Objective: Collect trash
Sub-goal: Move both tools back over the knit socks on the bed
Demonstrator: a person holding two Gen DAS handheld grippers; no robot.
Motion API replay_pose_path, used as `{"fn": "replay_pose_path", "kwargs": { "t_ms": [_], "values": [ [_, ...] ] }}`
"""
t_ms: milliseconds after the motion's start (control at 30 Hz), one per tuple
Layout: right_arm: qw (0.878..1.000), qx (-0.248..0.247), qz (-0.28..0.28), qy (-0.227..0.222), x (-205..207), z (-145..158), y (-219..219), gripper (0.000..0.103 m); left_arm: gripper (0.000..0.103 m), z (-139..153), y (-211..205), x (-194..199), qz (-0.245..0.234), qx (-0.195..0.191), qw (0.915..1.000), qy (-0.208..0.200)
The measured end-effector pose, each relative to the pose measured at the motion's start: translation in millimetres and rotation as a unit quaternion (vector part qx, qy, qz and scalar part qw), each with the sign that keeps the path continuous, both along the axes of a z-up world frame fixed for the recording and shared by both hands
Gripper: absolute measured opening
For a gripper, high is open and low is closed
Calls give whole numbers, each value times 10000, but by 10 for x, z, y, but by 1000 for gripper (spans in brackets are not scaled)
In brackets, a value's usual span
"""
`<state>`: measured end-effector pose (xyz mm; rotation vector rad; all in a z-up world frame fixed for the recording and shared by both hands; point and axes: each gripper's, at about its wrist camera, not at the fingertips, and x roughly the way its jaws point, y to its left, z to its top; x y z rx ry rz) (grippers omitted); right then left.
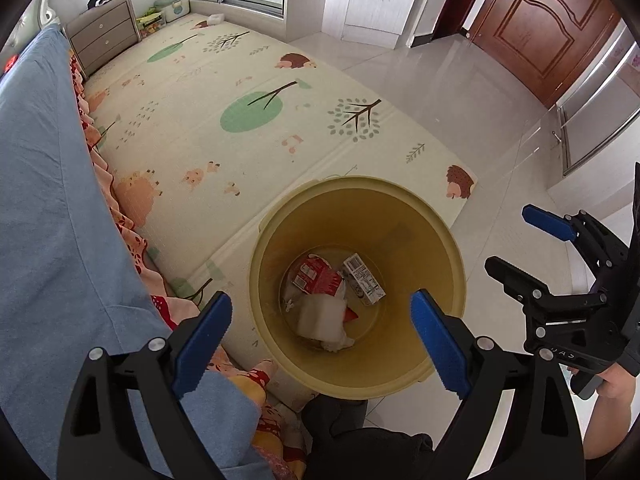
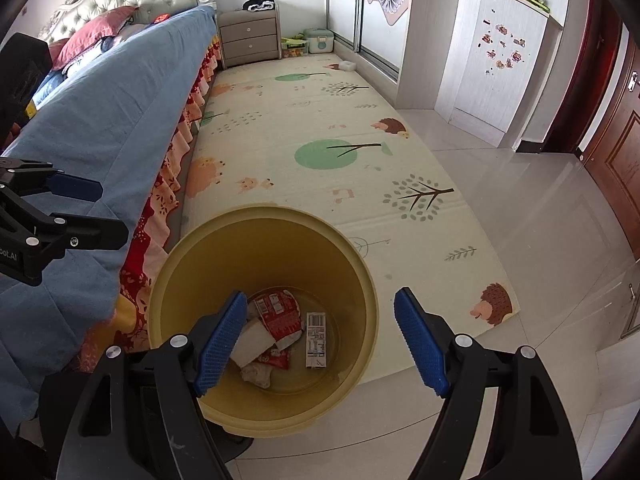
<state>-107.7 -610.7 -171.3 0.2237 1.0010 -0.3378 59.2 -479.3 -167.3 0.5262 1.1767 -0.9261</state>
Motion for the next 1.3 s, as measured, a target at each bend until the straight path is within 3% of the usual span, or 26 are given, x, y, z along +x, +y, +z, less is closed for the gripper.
{"fn": "replay_pose_path", "kwargs": {
  "t_ms": [333, 600, 833, 1000, 1300],
  "values": [
    [9999, -61, 51, -81, -14, 169, 82, 73, 91, 184, 80, -17, 87, -260, 9996, -64],
    [9989, -130, 272, -365, 36, 514, 328, 73, 91, 656, 398, -31, 290, -791, 9955, -430],
    [9941, -206, 773, -734, 259, 869, 802, 73, 92, 1122, 1146, -44, 699, -1105, 9845, -1170],
    [9870, -172, 1190, -1063, 511, 1104, 1236, 73, 95, 1359, 1837, 34, 1214, -1128, 9714, -1700],
    [9658, -1, 1984, -1672, 1014, 1451, 2129, 73, 96, 1560, 3067, 362, 2279, -1233, 9465, -1924]
  ]
}}
